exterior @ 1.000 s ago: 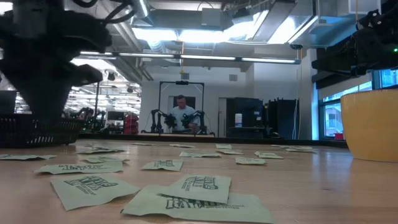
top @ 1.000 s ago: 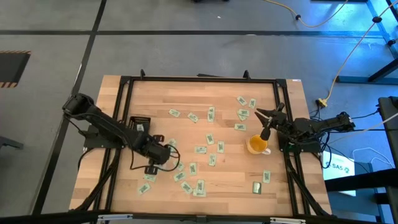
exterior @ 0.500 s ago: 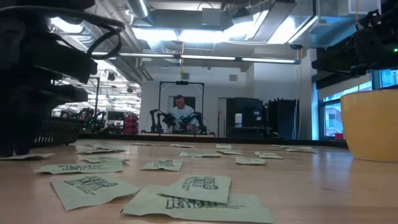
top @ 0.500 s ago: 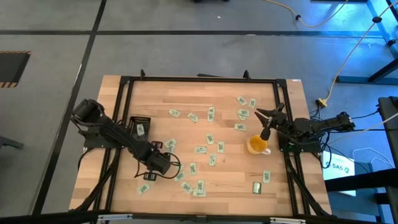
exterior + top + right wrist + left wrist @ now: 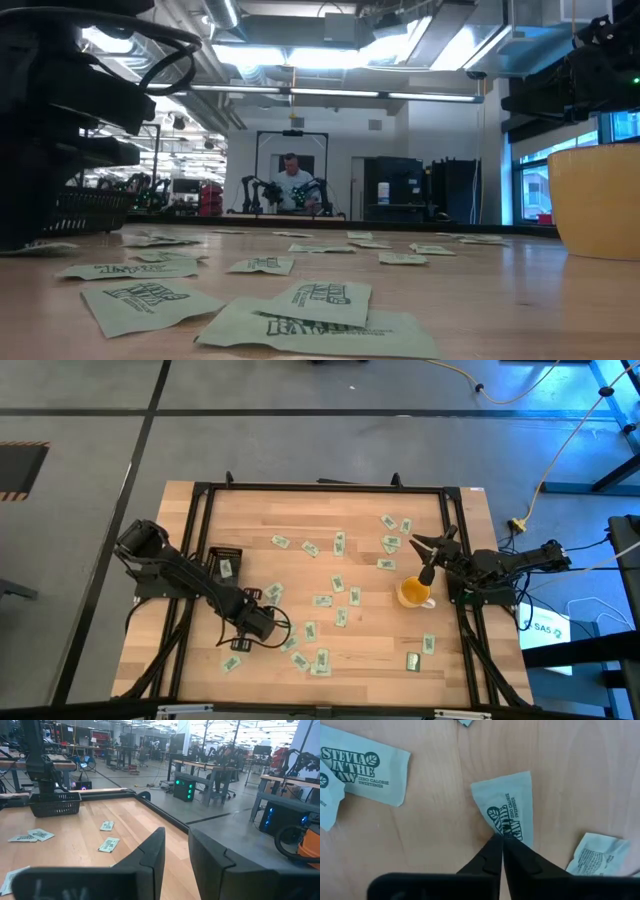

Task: Pick and place Stevia / Truvia into bins
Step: Put the stevia packet into the black bin

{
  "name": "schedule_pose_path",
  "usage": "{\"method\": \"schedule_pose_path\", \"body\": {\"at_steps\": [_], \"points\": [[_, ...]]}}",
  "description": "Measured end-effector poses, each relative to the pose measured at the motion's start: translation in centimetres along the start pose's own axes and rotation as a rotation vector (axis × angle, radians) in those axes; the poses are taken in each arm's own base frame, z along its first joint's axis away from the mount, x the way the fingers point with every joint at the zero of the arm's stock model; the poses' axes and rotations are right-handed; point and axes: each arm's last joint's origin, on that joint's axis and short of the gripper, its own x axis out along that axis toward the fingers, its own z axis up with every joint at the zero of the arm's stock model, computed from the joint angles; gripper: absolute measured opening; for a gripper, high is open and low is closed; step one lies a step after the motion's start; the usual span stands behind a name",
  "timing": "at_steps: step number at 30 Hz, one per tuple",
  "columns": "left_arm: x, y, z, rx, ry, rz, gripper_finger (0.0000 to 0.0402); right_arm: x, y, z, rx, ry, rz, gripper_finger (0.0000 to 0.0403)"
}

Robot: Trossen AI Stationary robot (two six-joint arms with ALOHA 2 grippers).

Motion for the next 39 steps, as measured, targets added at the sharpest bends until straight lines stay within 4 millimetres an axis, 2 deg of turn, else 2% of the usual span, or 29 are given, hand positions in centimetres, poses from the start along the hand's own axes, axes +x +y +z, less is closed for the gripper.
{"method": "schedule_pose_path", "body": {"at_steps": [5,8,12,17,21,26,35,39], "points": [[-1.8,0.6,0.0,-0.025,0.002,0.016,0.0003,0.0,0.0,0.0,0.0,0.0,-0.001,0.009],[-4.2,1.5,0.1,-0.099,-0.094,0.038,0.0002,0.0,0.0,0.0,0.0,0.0,-0.001,0.009],[-7.0,3.4,-1.7,-0.247,-0.131,0.176,0.0003,0.0,0.0,0.0,0.0,0.0,-0.001,0.009],[-10.2,5.8,-4.8,-0.495,-0.23,0.445,0.0003,0.0,0.0,0.0,-0.003,0.002,0.0,0.009],[-11.6,6.6,-6.6,-0.636,-0.271,0.5,0.0003,0.0,0.0,0.0,-0.003,0.003,0.0,0.009],[-12.0,6.6,-7.2,-0.748,-0.235,0.397,0.0003,0.0,0.0,0.0,-0.004,0.002,0.0,0.009],[-8.4,7.6,-9.1,-0.948,-0.008,0.357,0.0003,0.0,0.0,0.0,-0.004,0.002,0.0,0.009],[-8.4,7.9,-8.7,-0.972,-0.011,0.345,0.0004,0.0,0.0,0.0,-0.004,0.002,0.0,0.009]]}}
